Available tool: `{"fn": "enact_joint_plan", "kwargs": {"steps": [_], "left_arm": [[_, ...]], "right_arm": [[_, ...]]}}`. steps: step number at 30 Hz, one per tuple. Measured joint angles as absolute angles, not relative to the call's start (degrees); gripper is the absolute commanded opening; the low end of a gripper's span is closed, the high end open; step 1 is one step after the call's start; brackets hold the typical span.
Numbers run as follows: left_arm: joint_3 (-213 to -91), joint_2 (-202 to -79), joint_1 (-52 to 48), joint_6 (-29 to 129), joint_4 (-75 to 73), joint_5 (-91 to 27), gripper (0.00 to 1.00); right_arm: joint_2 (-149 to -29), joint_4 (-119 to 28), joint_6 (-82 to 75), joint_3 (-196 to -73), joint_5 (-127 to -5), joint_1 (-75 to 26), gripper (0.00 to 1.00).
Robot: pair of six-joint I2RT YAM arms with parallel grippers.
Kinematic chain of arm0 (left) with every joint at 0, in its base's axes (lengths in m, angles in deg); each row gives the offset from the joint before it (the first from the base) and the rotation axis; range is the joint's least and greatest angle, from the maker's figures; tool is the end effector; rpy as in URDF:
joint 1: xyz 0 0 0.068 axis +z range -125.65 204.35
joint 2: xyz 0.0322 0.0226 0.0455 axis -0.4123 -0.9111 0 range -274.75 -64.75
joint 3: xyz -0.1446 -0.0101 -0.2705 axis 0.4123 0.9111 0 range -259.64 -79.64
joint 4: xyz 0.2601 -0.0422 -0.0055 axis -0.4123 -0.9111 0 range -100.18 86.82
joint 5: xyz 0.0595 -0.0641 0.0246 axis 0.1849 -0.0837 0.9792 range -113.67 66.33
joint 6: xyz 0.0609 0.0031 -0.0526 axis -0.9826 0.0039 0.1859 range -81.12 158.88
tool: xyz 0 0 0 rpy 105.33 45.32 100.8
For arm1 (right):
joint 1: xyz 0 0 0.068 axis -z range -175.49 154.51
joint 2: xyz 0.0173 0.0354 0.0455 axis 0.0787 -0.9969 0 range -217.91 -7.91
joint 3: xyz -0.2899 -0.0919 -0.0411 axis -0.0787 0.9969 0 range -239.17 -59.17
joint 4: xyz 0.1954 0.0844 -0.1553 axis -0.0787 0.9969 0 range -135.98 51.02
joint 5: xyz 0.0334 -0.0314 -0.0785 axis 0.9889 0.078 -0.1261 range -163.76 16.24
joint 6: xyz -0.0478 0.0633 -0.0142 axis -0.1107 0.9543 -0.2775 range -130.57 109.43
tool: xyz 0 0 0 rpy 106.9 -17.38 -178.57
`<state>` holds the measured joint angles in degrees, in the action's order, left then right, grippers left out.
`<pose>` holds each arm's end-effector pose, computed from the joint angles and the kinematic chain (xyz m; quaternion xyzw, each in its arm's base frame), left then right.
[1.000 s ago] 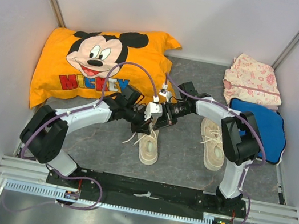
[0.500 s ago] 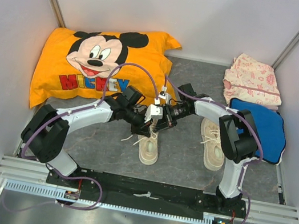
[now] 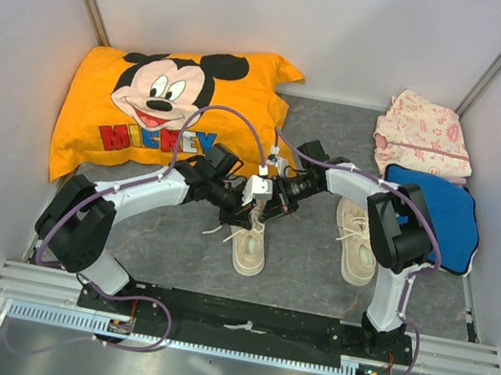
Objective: Tie the shoes
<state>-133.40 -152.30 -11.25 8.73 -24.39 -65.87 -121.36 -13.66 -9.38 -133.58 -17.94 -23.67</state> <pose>0.2314 -0.2232 0.2219 0.5739 0.6885 -0.3563 0.2639 0.3297 0.2420 0.1715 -0.2772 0.8303 0.4831 0.0213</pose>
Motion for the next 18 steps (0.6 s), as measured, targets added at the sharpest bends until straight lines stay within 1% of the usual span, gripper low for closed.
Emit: {"fn": "enact_joint_plan", "kwargs": {"steps": [10,12,15,18], "left_arm": [[-133.4,-152.3,-11.2,8.7,-24.4,-65.9,0.04],[-133.4,-152.3,-11.2,8.7,-24.4,-65.9,0.04],[-133.4,-152.3,-11.2,8.7,-24.4,-65.9,0.04],[-133.4,-152.3,-11.2,8.7,-24.4,-65.9,0.04]], "right_arm": [[-120.5,-12.4,-11.9,-133.6,-19.1,-24.5,0.0],[-119.9,-12.5,-11.9,-133.6,-20.2,-24.5,0.02],[-118.2,-13.3,-11.6,-133.2,-21.8,-24.4,0.1],[-116.3,-16.0,-10.2,-132.3,-23.4,-23.8,0.11]]}}
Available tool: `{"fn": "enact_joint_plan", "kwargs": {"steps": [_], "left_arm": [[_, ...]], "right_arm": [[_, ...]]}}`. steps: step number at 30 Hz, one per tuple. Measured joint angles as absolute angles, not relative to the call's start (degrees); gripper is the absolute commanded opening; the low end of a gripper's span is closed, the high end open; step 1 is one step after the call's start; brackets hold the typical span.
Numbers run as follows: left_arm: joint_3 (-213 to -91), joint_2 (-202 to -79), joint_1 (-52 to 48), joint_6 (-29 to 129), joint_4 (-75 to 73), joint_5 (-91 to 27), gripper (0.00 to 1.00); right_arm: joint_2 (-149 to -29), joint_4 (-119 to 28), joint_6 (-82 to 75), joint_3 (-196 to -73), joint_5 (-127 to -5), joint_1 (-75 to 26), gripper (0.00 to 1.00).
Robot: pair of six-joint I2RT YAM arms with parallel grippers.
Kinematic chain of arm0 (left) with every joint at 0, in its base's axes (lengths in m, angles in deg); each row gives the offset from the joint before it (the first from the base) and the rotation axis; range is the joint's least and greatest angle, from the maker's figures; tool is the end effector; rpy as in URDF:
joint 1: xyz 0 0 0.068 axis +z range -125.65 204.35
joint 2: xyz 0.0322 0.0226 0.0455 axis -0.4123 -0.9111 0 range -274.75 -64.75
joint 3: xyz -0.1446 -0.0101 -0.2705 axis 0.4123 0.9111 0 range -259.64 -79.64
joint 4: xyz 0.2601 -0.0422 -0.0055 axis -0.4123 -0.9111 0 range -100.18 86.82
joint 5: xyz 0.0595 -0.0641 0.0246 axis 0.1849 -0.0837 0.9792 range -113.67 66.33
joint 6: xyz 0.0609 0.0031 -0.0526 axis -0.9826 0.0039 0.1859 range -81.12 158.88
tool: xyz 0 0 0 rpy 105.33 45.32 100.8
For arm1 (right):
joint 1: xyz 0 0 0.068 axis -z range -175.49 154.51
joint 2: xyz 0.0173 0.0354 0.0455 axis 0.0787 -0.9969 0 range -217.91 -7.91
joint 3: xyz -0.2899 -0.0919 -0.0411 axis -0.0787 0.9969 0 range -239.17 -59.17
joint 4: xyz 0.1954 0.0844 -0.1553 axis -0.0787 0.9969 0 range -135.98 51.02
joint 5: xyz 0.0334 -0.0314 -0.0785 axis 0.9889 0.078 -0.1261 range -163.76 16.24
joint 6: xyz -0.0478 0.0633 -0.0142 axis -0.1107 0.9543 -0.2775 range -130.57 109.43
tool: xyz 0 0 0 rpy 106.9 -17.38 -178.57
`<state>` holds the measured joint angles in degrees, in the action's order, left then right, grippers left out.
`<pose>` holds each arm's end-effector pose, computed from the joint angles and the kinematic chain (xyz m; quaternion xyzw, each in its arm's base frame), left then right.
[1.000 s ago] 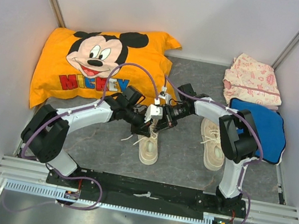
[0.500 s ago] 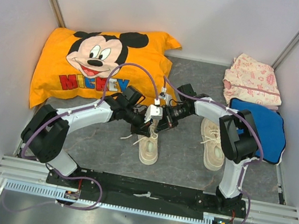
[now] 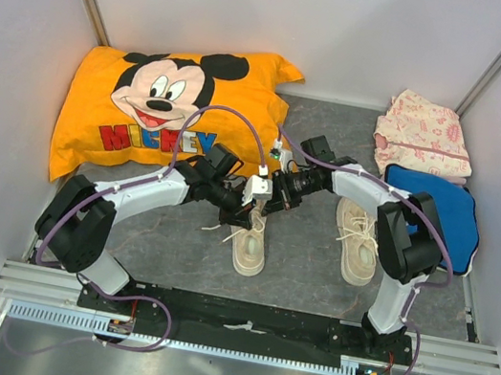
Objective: Tie the shoes
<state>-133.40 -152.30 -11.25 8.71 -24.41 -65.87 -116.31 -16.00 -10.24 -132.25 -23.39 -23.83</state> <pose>0.2313 -0.2232 0.2218 0.5740 0.6885 -0.3562 0.2638 0.3268 0.2372 0.1957 -0.3022 0.8357 0.4507 0.0845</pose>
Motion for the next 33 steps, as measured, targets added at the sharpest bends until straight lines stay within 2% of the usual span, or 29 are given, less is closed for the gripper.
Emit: {"fn": "enact_joint_plan", "kwargs": {"steps": [9,19,33], "left_arm": [[-133.4,-152.3,-11.2,8.7,-24.4,-65.8,0.04],[-133.4,-152.3,-11.2,8.7,-24.4,-65.8,0.04],[-132.7,-152.3,-11.2,6.6,-24.4,-65.8,0.05]], "right_arm": [[-114.7,-19.7,-8.6,-130.6,-26.8,-23.8,0.09],[-115.3,-17.3,-11.7,-130.6,-27.9,-27.1,0.12],[-117.5,-15.2,-11.2,-131.0,-16.4,-25.3,0.22]]}}
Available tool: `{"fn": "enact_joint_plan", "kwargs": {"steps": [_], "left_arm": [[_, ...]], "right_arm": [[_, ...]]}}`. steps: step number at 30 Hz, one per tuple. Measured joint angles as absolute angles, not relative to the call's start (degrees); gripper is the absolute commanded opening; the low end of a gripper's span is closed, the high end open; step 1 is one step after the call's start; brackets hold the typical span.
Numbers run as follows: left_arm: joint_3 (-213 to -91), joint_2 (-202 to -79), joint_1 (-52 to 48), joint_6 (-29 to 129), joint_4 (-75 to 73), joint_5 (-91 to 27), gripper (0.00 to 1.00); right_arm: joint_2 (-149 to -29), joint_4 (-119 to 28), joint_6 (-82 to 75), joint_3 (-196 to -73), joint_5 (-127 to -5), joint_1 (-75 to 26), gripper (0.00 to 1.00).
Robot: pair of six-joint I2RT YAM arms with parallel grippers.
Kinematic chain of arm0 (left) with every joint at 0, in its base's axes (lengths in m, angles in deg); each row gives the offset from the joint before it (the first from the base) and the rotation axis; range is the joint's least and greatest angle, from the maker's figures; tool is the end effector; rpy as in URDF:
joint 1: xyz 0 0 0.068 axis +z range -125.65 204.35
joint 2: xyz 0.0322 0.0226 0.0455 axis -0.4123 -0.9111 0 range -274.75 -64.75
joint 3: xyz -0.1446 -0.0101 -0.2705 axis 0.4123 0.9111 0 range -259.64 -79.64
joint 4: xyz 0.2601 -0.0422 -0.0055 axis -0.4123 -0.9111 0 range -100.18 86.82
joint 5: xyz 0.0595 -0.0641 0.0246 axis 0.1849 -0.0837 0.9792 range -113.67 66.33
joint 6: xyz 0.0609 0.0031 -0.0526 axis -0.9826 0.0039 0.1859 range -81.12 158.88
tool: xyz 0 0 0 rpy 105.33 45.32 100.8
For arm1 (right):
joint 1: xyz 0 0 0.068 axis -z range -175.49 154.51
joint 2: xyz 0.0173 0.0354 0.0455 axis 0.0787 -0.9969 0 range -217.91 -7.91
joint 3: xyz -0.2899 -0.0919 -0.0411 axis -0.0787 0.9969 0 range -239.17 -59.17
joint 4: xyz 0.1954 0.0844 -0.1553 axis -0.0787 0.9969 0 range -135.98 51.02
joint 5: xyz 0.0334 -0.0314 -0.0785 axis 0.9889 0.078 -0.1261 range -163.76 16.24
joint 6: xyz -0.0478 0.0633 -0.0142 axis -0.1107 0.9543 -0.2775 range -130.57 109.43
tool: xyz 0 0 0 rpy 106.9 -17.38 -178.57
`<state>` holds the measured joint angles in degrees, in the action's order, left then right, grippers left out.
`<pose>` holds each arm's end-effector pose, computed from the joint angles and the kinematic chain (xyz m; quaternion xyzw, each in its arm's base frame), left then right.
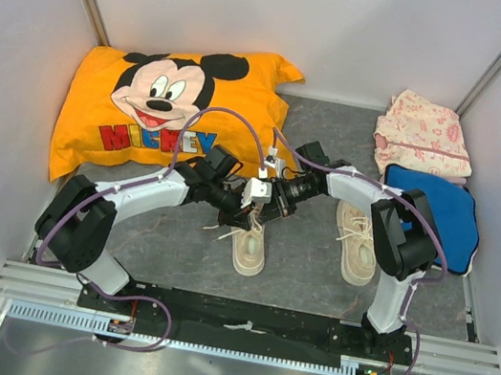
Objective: Tie the shoes
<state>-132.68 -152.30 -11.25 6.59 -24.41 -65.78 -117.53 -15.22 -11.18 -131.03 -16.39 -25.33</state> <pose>0.2295 -0.2217 0.2179 0.5858 0.6807 -0.3511 0.2649 0.3121 0.2466 0.1874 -0.3126 0.8082 0.4976 0.0391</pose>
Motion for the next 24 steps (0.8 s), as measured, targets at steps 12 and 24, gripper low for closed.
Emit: {"fn": "enact_joint_plan", "kwargs": {"steps": [12,24], "left_arm": [[-132.7,-152.3,-11.5,5.4,-24.1,-65.8,0.06],[-133.2,-153.1,-12.3,4.7,-24.1,-65.8,0.06]], "right_arm": [[-118.9,-15.2,-8.7,-132.1,-12.7,-25.2,0.23],[-119.7,-15.7,-6.9,-132.5,-12.1,-25.2,0.24]]}}
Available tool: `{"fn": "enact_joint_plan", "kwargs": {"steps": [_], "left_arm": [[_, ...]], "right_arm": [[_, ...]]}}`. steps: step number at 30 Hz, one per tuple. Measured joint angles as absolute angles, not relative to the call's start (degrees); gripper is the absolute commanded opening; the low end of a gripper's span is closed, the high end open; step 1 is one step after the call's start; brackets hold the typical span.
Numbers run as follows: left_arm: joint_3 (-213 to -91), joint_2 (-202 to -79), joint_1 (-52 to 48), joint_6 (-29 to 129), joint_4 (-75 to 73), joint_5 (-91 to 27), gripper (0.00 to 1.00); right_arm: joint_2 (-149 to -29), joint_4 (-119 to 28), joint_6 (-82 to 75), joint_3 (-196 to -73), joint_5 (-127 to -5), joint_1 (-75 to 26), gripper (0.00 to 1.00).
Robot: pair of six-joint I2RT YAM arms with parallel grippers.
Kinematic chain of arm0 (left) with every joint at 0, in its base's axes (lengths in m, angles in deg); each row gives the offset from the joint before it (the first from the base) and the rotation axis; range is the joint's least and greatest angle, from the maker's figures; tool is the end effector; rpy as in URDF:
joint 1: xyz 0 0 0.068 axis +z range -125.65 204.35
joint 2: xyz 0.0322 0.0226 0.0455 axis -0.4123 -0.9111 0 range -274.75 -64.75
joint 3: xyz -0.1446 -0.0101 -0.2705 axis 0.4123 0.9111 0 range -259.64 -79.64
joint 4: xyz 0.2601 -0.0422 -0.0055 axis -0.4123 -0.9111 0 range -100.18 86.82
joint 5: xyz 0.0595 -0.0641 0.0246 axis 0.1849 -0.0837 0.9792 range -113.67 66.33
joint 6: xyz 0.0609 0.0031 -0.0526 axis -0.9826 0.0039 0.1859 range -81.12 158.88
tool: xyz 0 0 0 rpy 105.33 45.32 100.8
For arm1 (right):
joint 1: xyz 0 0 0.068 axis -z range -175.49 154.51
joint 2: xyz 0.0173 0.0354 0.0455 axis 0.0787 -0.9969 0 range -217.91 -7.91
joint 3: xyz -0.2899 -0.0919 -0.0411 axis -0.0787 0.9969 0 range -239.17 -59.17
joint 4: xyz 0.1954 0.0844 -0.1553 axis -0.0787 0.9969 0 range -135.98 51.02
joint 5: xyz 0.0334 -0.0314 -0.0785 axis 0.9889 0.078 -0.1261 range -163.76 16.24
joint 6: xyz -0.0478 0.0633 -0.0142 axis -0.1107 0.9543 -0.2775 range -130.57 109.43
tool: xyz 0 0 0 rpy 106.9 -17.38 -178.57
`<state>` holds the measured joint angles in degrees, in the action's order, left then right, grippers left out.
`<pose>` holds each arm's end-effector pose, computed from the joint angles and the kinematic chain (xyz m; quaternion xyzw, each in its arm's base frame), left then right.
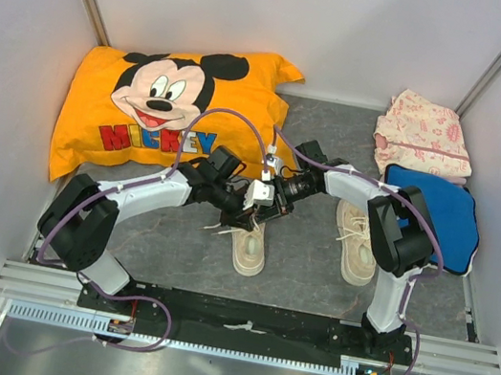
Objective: Tie the shoes
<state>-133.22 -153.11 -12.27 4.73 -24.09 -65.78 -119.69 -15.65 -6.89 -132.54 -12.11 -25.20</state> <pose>0.2286 -0.2281 0.2170 0.6028 0.6656 -0.3491 0.2678 0.3177 0.2518 0.1848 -0.2822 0.8010 0.5279 0.0070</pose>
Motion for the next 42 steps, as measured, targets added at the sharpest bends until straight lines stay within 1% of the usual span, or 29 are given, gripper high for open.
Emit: {"fn": "enact_joint_plan", "kwargs": {"steps": [9,23,26,27,29,30,32,35,36,38,39,41,42], "left_arm": [[-133.8,-153.2,-13.0,3.8,-24.1,-65.9,0.06],[-134.1,-153.2,-14.0,-0.1,-24.1,-65.9,0.06],[-134.1,-153.2,-14.0,-1.1,-24.1,-65.8,0.06],[-134.1,-153.2,-14.0,-1.5,-24.2,-65.8,0.06],[-134.1,-153.2,-14.0,-2.3,-24.2,-65.8,0.06],[-134.1,-153.2,-14.1,-2.7,-24.3,-65.8,0.06],[-134.1,-153.2,-14.1,-3.2,-24.3,-65.8,0.07],[-134.1,-153.1,-14.3,-3.7,-24.4,-65.7,0.14],[-134.1,-153.1,-14.3,-3.7,-24.5,-65.6,0.21],[-134.1,-152.8,-14.3,-3.8,-24.6,-65.5,0.26],[-134.0,-152.6,-14.3,-3.8,-24.9,-65.2,0.32],[-133.6,-151.6,-14.4,-3.8,-25.4,-64.5,0.38],[-133.3,-151.1,-14.4,-3.8,-25.6,-64.2,0.42]], "right_arm": [[-120.6,-15.9,-6.3,-132.6,-12.0,-24.9,0.29],[-121.4,-16.4,-5.4,-133.3,-9.3,-24.9,0.26],[-121.4,-16.4,-5.4,-133.3,-9.3,-24.9,0.21],[-121.4,-16.4,-5.5,-133.3,-9.3,-24.9,0.15],[-121.4,-15.9,-6.0,-133.4,-9.2,-24.9,0.07],[-121.4,-15.5,-6.5,-133.5,-9.2,-24.9,0.0],[-121.4,-14.5,-7.4,-133.7,-9.3,-24.9,0.0],[-121.4,-13.1,-9.0,-134.4,-9.4,-24.9,0.0],[-121.4,-12.6,-9.5,-134.6,-9.4,-24.9,0.0],[-121.4,-12.3,-10.3,-134.7,-9.8,-24.9,0.0],[-121.4,-12.1,-10.6,-134.7,-10.1,-24.9,0.0],[-121.4,-11.9,-11.1,-134.7,-10.8,-24.9,0.0],[-121.4,-11.8,-11.3,-134.7,-10.9,-24.9,0.0]]}}
